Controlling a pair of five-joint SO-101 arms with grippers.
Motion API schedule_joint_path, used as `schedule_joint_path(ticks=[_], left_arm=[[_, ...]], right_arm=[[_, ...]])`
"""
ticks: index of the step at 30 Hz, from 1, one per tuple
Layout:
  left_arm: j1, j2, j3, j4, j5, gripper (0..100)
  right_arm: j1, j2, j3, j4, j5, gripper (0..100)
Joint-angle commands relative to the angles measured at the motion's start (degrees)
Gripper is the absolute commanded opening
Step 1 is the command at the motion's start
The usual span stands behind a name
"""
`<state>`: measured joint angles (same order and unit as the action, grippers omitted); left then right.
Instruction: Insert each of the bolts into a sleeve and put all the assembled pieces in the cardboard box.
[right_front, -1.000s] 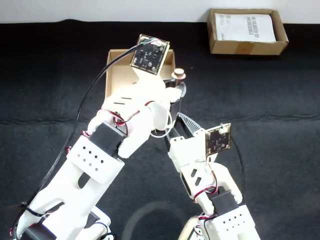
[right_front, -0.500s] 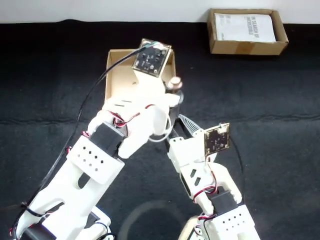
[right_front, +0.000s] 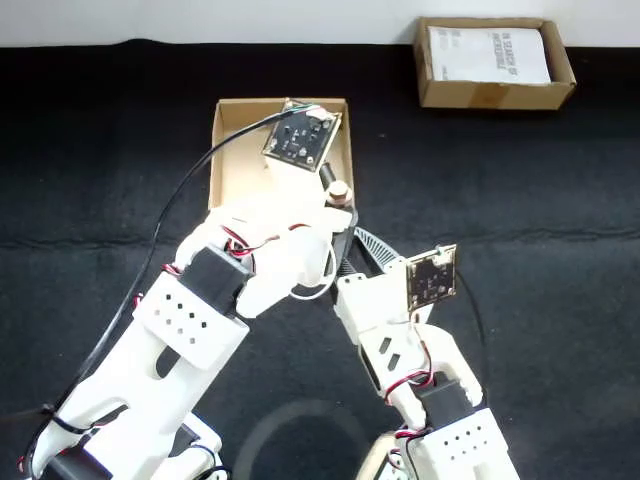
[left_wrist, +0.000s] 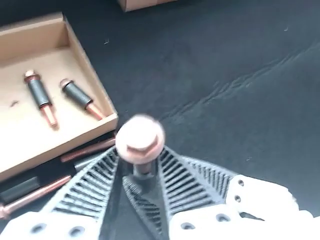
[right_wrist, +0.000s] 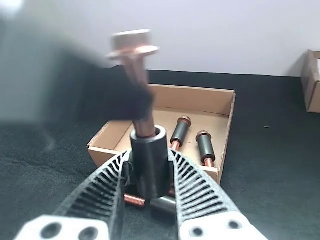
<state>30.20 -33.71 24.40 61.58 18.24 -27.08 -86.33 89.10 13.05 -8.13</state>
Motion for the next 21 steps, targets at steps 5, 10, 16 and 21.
schedule_joint_path(ticks=[5,10,16,21], left_arm=[[-0.13,-0.92,-0.84,7.47,0.53,35],[-0.13,-0.92,-5.14,13.27,0.18,35],[-0.13,-0.92,-15.43,22.68,0.09,35],[-0.13,-0.92,-30.55,33.14,0.09,35]], right_arm=[[2.51,-0.92,-0.92,-1.36,-0.62,0.7],[2.51,-0.75,-0.92,-1.36,-0.62,0.7],[2.51,-0.66,-0.92,-1.36,-0.62,0.7],[2.51,-0.66,-0.92,-1.27,-0.44,0.7]])
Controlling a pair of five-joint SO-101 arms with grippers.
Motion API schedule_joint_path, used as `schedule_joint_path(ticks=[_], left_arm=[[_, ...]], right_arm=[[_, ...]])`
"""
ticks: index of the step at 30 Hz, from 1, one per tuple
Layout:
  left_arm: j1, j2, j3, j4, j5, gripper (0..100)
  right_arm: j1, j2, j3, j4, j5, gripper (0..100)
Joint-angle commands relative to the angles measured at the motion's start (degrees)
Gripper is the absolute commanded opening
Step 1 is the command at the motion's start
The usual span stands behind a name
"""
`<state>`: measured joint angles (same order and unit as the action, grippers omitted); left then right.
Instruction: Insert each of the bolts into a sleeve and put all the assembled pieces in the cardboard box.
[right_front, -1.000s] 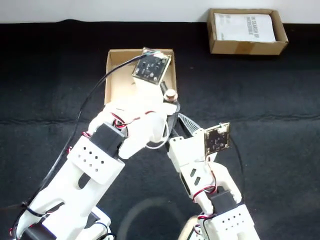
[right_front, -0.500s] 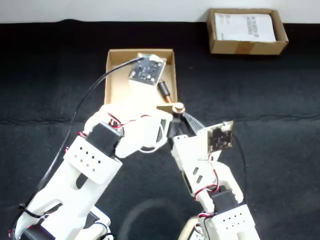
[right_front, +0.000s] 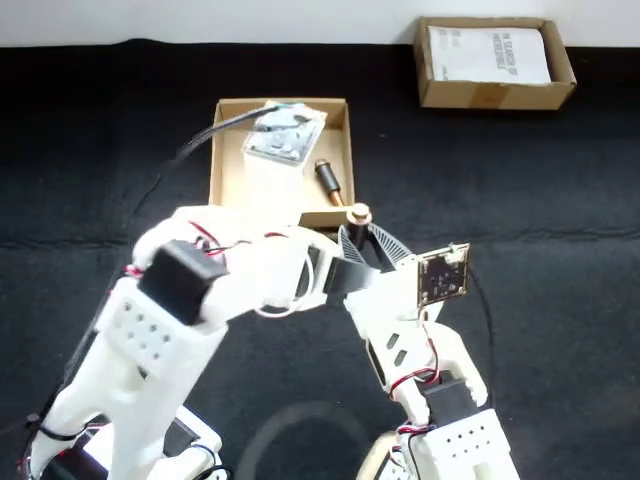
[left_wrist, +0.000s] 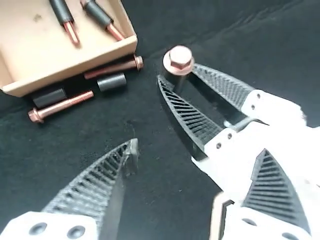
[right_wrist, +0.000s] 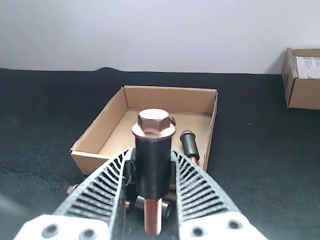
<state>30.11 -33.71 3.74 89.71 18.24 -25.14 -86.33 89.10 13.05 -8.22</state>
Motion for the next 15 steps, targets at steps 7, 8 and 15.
schedule_joint_path(ticks=[7,8,15], left_arm=[[-0.13,-2.95,-25.54,10.55,0.09,15],[-0.13,-4.26,-25.71,10.46,0.00,10],[-0.40,-13.67,-22.90,10.64,-8.70,2]], right_arm=[[0.57,-0.66,-0.92,-1.01,-0.35,0.7],[0.57,-0.66,-0.92,-1.01,-0.35,0.7],[0.57,-0.57,-9.54,10.59,-0.53,0.7]])
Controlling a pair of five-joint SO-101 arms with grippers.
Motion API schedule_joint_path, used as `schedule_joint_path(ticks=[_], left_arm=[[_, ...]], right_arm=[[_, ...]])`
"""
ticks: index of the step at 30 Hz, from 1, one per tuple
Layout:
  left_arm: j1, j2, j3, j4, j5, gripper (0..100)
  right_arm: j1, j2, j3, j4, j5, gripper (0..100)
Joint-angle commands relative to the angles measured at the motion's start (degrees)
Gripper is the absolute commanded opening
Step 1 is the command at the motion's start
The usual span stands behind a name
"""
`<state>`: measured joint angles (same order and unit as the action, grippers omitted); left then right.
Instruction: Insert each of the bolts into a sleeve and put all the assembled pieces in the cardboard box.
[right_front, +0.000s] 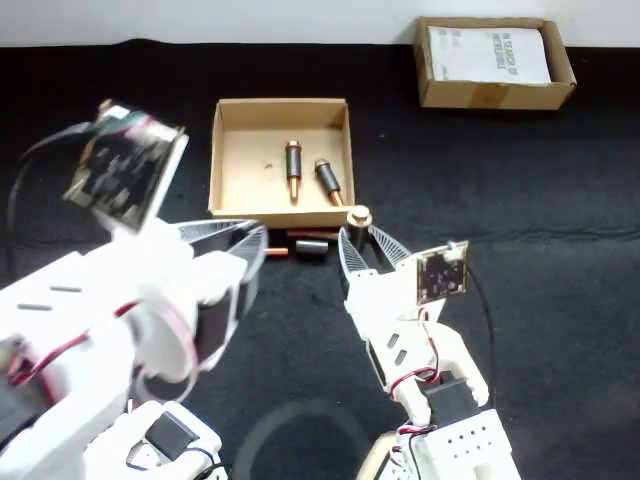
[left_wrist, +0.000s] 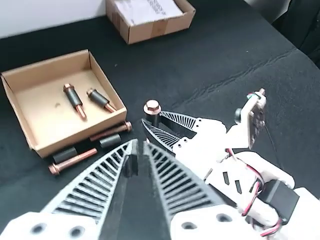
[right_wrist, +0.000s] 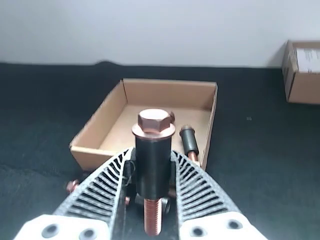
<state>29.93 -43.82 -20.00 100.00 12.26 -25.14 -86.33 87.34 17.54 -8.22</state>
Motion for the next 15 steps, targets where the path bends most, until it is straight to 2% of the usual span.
schedule_joint_path(ticks=[1,6,10,15], left_arm=[[-1.27,-5.67,2.33,0.35,-3.43,2],[-13.32,-16.92,18.15,0.18,-3.69,2],[-23.25,-27.03,34.59,-0.18,-3.96,2],[-31.60,-40.48,53.23,-8.44,-10.02,2]], right_arm=[[0.57,-0.48,-10.24,8.84,-0.53,0.7],[0.40,0.48,-19.82,16.04,-0.18,0.7],[0.31,9.10,-30.11,20.35,-0.18,0.7],[0.40,25.80,-47.08,25.45,-0.18,0.7]])
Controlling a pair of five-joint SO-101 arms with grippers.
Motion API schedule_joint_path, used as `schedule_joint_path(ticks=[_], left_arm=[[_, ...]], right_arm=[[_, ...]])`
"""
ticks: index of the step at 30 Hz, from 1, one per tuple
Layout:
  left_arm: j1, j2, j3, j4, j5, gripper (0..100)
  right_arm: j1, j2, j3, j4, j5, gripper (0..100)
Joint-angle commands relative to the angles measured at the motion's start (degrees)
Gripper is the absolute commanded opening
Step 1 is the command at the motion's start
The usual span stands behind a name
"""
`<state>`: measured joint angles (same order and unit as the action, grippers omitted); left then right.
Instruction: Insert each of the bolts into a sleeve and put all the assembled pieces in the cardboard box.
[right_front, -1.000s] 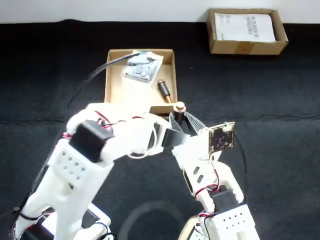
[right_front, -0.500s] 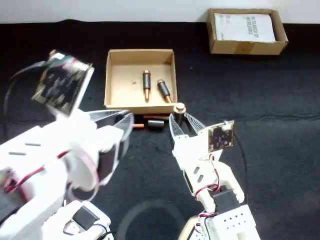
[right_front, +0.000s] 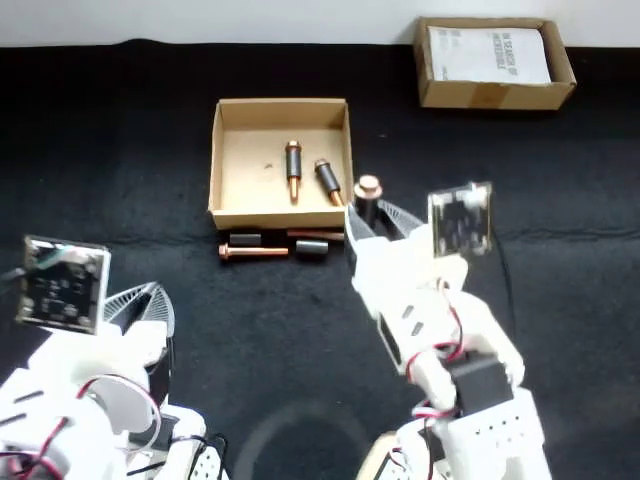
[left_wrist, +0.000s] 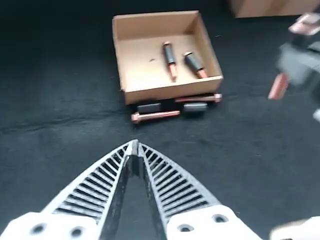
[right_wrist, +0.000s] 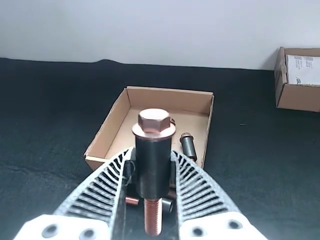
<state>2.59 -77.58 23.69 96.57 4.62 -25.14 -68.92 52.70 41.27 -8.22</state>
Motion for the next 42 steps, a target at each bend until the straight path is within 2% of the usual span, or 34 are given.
schedule_joint_path(ticks=[1,7,14,19,25,28,33,35,37,42], left_arm=[[-5.32,-9.71,13.32,-7.47,-2.81,2],[-7.08,-27.82,34.07,-20.84,-2.90,2],[-14.55,-25.89,42.07,-22.24,-2.73,2],[-15.43,-26.15,53.05,-25.76,-2.90,2],[-19.47,-26.15,69.41,-44.13,-2.90,2],[-21.67,-25.89,73.54,-53.63,-2.73,2],[-22.37,-25.89,73.45,-53.89,-2.73,2],[-22.29,-25.89,73.45,-51.25,-2.73,2],[-22.20,-25.89,73.45,-48.44,-2.73,2],[-22.20,-25.89,73.45,-48.00,-2.81,2]], right_arm=[[0.40,11.82,-15.78,2.51,-0.18,0.7],[0.31,31.52,-37.14,7.87,-0.26,0.7],[0.31,53.93,-60.97,13.93,-0.26,0.7],[0.31,70.29,-77.32,18.07,-0.26,0.7],[0.40,89.10,-95.78,21.58,-0.18,0.7],[0.40,97.89,-102.55,25.01,3.16,0.7],[0.22,110.20,-109.93,30.73,4.31,0.7],[0.22,113.71,-113.10,32.84,4.31,0.7],[0.22,116.44,-115.47,34.42,4.40,0.7],[0.22,121.01,-117.85,35.30,4.57,0.7]])
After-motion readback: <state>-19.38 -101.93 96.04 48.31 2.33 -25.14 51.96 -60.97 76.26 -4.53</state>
